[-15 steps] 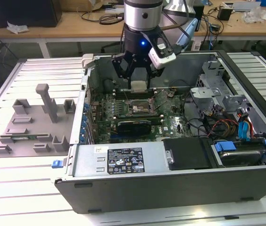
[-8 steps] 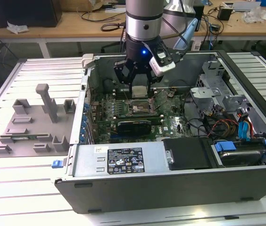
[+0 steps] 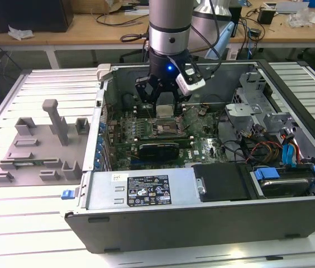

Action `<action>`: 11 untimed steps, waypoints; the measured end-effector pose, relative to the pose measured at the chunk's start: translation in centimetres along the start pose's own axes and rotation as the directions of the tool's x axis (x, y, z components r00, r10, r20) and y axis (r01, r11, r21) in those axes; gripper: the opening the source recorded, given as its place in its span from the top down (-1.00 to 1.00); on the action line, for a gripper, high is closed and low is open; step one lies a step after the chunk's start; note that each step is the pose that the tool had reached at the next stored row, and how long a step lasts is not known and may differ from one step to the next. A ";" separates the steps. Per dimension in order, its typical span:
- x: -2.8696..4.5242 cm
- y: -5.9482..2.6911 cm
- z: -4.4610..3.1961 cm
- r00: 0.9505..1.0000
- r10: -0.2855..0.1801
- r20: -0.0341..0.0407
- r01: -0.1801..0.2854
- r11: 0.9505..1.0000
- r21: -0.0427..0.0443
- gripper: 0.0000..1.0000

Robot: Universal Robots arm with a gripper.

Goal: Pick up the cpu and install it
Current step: 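Pick up the cpu and move it towards the insertion slot, then place the cpu into insertion slot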

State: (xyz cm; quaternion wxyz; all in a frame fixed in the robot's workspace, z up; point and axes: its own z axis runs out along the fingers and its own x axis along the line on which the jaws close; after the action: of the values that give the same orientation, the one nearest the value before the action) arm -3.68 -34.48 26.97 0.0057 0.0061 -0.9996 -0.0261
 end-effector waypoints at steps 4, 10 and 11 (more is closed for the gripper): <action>0.00 -0.01 0.13 1.000 0.000 0.000 0.000 1.000 0.000 -0.09; 0.00 -0.01 0.21 1.000 0.000 0.000 0.000 1.000 0.000 -0.09; 0.00 -0.01 0.22 1.000 0.000 0.000 0.000 1.000 0.000 -0.09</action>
State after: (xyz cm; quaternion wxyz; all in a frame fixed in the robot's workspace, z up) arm -3.68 -34.48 26.75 0.0056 0.0061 -0.9996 -0.0262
